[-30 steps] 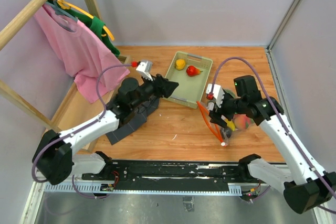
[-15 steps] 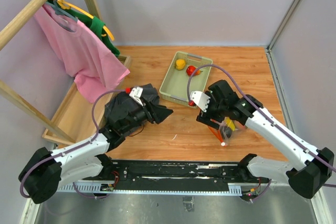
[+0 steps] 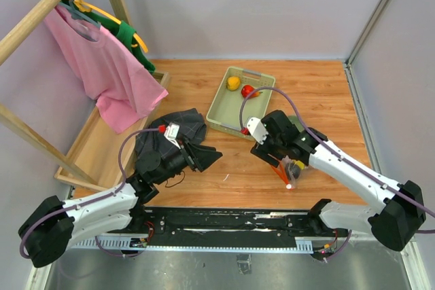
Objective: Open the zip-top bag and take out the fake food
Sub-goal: Pick up the fake fruit from the zipper food storage bag.
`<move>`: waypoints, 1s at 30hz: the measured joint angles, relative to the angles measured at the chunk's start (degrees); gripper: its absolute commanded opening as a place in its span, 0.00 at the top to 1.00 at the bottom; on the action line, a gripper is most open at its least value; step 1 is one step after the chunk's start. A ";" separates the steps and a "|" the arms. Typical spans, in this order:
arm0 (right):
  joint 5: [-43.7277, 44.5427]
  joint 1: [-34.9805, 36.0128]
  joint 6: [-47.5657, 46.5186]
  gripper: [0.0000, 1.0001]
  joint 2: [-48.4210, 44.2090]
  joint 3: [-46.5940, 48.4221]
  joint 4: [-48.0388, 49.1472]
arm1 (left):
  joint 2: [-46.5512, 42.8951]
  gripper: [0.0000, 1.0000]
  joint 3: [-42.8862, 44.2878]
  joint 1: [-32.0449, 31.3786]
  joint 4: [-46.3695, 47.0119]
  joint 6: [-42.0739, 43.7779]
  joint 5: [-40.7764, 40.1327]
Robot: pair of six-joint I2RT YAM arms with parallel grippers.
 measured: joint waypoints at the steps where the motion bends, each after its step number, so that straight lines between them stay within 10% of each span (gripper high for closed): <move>1: 0.28 0.02 0.20 0.33 0.00 -0.52 0.31 | 0.00 0.33 -0.52 -0.11 0.48 -0.09 -0.24; 17: 2.60 -0.09 -0.46 0.99 1.88 -2.60 1.20 | 4.81 0.37 -4.72 -1.62 13.27 1.18 -2.82; 30: -9.05 -4.26 1.07 0.99 1.33 -1.64 -0.48 | 5.09 0.39 -5.53 -5.92 16.39 1.33 -4.90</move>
